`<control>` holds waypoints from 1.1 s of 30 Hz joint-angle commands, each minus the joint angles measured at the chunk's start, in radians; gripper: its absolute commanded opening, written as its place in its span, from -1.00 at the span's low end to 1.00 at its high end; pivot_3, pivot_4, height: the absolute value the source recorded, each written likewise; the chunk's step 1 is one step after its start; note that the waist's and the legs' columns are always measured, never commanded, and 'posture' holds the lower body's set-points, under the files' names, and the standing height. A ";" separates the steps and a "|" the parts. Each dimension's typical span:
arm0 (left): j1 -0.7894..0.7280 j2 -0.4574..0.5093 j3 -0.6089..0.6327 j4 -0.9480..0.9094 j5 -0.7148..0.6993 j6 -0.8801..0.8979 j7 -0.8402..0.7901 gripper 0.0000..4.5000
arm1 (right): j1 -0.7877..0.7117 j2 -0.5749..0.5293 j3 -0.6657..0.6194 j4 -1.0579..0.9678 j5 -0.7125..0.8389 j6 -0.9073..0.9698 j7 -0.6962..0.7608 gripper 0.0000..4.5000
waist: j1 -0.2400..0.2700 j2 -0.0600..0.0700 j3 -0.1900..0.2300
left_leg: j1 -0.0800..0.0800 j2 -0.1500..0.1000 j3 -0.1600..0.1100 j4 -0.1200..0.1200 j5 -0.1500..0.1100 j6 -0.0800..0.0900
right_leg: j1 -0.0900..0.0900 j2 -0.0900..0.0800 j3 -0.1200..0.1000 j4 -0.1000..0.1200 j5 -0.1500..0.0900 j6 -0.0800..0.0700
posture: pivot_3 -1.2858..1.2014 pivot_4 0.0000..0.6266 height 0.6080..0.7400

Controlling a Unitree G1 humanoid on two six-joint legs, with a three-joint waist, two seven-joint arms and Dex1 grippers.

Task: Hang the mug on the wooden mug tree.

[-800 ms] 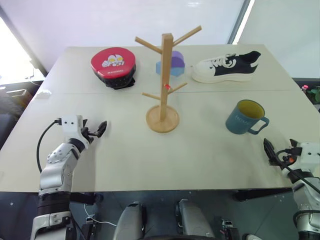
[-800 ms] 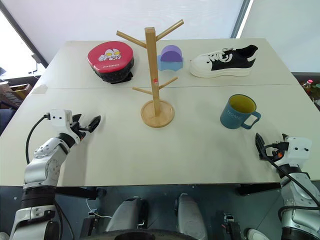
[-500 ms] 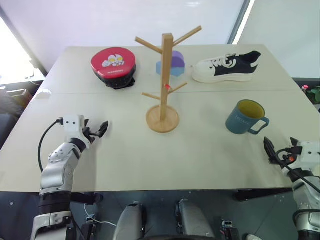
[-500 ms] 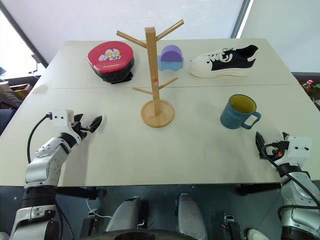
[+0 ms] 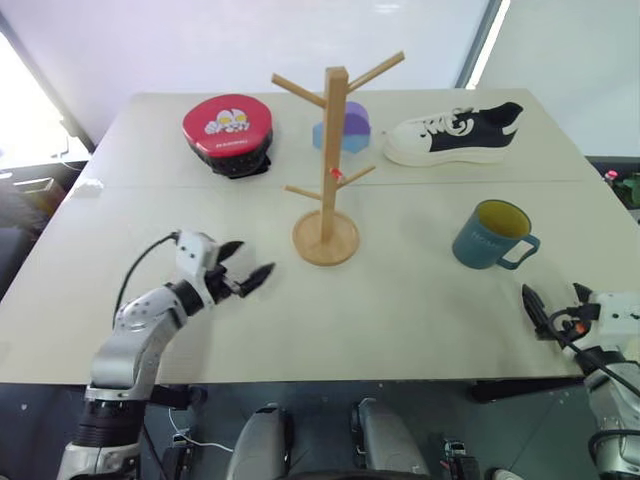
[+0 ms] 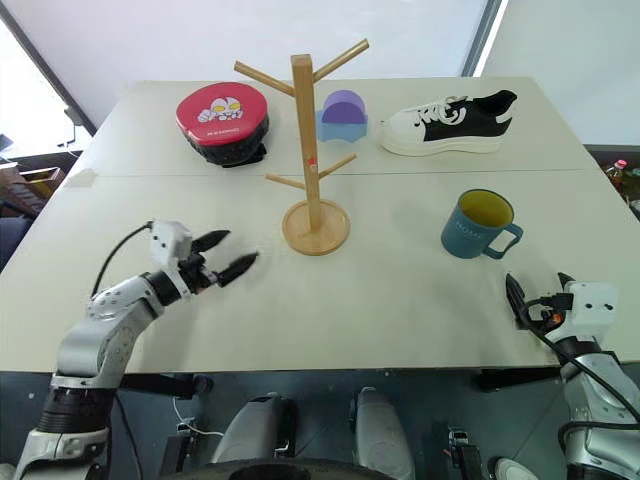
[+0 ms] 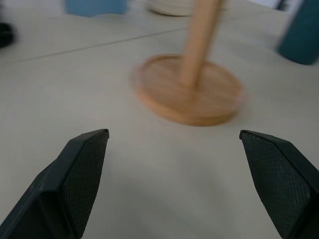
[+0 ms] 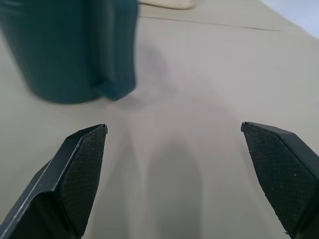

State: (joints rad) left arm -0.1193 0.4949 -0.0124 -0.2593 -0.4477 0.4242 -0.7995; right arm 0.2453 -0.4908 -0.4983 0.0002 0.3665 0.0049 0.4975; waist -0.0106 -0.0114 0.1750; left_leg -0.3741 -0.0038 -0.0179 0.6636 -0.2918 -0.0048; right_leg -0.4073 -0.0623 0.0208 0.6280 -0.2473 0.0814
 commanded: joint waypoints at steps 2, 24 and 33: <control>-0.039 0.023 -0.109 -0.095 -0.025 0.015 -0.112 1.00 | 0.017 0.000 0.048 -0.106 -0.015 -0.013 0.026 0.99 | -0.002 0.000 0.000 | 0.000 0.000 0.000 0.000 0.000 0.000 | 0.000 0.000 0.000 0.000 0.000 0.000 | 0.03 -0.52 0.92; -0.138 -0.009 -0.187 -0.121 -0.043 0.001 -0.169 1.00 | -0.237 0.105 0.037 0.105 -0.099 -0.073 -0.265 0.99 | -0.002 0.001 0.001 | 0.000 0.000 0.000 0.000 0.001 0.001 | 0.000 0.005 0.000 -0.001 0.000 0.000 | 0.03 -0.52 0.92; -0.140 -0.032 -0.202 -0.124 -0.032 0.001 -0.153 1.00 | -0.315 0.093 0.048 0.188 -0.122 -0.085 -0.280 0.99 | -0.003 0.001 0.001 | 0.000 0.000 0.001 0.000 0.001 0.001 | 0.000 0.006 0.001 -0.001 0.000 0.000 | 0.03 -0.52 0.92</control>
State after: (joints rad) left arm -0.2476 0.4672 -0.2160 -0.3631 -0.4777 0.4433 -0.9548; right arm -0.0524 -0.3775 -0.4423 0.1882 0.2480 -0.0567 0.2213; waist -0.0137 -0.0102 0.1755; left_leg -0.3741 -0.0039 -0.0172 0.6636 -0.2912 -0.0034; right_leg -0.4073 -0.0566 0.0216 0.6269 -0.2475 0.0815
